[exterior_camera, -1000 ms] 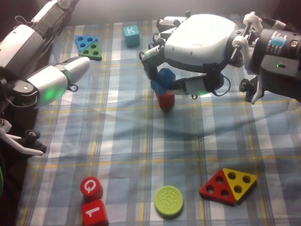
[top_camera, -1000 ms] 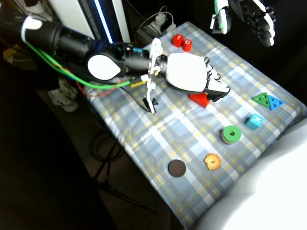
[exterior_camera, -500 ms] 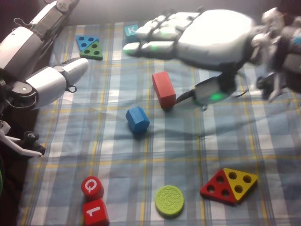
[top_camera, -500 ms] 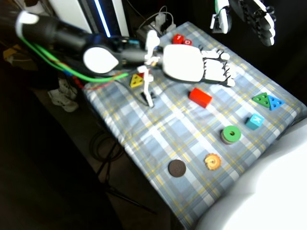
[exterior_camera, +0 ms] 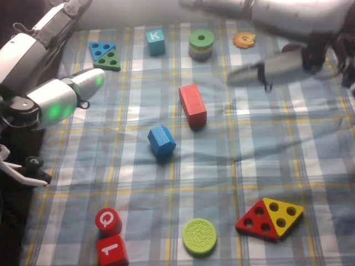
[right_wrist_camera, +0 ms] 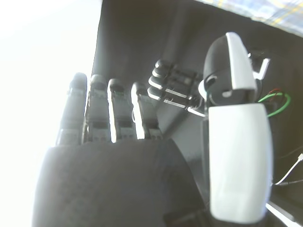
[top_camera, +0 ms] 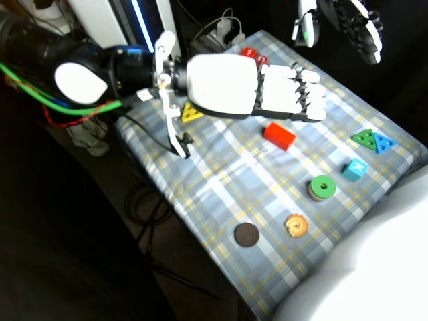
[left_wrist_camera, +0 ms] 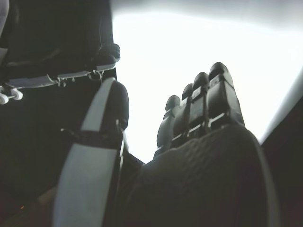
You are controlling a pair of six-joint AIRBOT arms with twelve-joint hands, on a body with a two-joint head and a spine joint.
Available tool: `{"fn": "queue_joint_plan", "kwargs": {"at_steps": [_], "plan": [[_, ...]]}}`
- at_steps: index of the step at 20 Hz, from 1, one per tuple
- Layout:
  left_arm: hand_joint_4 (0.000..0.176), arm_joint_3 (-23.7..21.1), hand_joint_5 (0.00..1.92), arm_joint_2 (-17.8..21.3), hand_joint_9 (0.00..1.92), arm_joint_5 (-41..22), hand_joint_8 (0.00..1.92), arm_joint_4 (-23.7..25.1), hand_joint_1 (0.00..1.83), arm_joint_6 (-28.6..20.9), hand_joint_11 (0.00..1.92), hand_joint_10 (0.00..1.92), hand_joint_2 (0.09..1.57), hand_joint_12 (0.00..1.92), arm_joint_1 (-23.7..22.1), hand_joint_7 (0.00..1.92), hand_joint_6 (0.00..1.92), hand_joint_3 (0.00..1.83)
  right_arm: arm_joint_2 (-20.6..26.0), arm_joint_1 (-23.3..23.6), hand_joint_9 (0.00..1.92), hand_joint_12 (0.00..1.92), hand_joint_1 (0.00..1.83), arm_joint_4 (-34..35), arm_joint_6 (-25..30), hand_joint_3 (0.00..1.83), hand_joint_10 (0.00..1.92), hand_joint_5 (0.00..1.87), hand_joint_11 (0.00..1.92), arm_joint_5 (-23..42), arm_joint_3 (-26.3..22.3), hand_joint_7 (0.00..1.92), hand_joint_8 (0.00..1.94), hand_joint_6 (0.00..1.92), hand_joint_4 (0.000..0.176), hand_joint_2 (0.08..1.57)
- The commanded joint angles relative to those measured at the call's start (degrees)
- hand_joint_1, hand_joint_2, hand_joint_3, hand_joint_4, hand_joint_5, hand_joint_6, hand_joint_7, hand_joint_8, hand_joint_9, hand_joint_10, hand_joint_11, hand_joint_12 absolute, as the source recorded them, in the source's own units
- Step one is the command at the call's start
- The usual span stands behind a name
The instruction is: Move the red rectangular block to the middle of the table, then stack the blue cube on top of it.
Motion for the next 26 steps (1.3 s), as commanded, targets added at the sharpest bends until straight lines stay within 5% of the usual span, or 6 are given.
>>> {"fn": "queue_joint_plan", "kwargs": {"at_steps": [1,2,5,18,20,26], "plan": [[0.103,0.27,0.01,0.34,0.00,-6.44,0.00,1.77,0.92,-0.42,0.00,0.00,1.39,0.00,-0.43,0.00,0.00,0.01,0.76,1.07,0.00,0.00,0.40,1.17,0.03,0.02,0.00,0.00,0.00,7.96,-0.37,0.00,0.00,0.00,0.164,1.10],[0.098,0.27,0.01,0.37,0.00,-6.32,0.00,1.90,0.94,-0.42,0.00,0.00,1.39,0.00,-0.43,0.00,0.00,0.01,1.79,1.44,0.02,0.34,0.63,1.44,0.03,0.01,0.02,0.00,0.00,8.85,-0.74,0.00,0.00,0.00,0.091,1.12],[0.084,0.03,0.01,0.48,0.00,-6.27,0.00,1.93,0.95,-0.44,0.00,0.00,1.38,0.00,-0.42,0.00,0.00,0.00,3.11,1.54,0.00,0.00,0.38,2.66,0.04,0.00,0.00,0.00,0.00,11.25,-1.63,0.00,0.00,0.00,0.174,0.97],[0.051,-1.09,0.01,2.80,0.00,-8.33,0.00,-0.63,0.95,-0.44,0.00,0.00,1.36,0.00,2.56,0.00,0.00,0.00,3.79,-5.33,0.00,0.25,0.70,-2.95,1.47,0.00,0.00,0.00,0.00,13.04,-6.02,0.00,0.00,0.00,0.099,1.08],[0.036,-1.14,0.02,3.44,0.00,-10.55,0.00,-3.38,1.03,-0.44,0.00,0.00,1.36,0.00,4.31,0.00,0.00,0.00,1.52,-5.33,0.02,0.72,0.80,-6.96,3.44,0.00,0.00,0.00,0.00,11.40,-4.84,0.00,0.00,0.00,0.156,1.04],[0.029,-1.86,0.00,5.52,0.00,-18.16,0.00,-9.35,1.12,-3.14,0.00,0.00,1.42,0.00,9.67,0.00,0.00,0.01,-5.32,-3.91,0.18,0.91,0.77,-15.94,7.77,0.00,0.02,0.00,0.00,5.68,-1.41,0.06,0.00,0.00,0.028,1.00]]}}
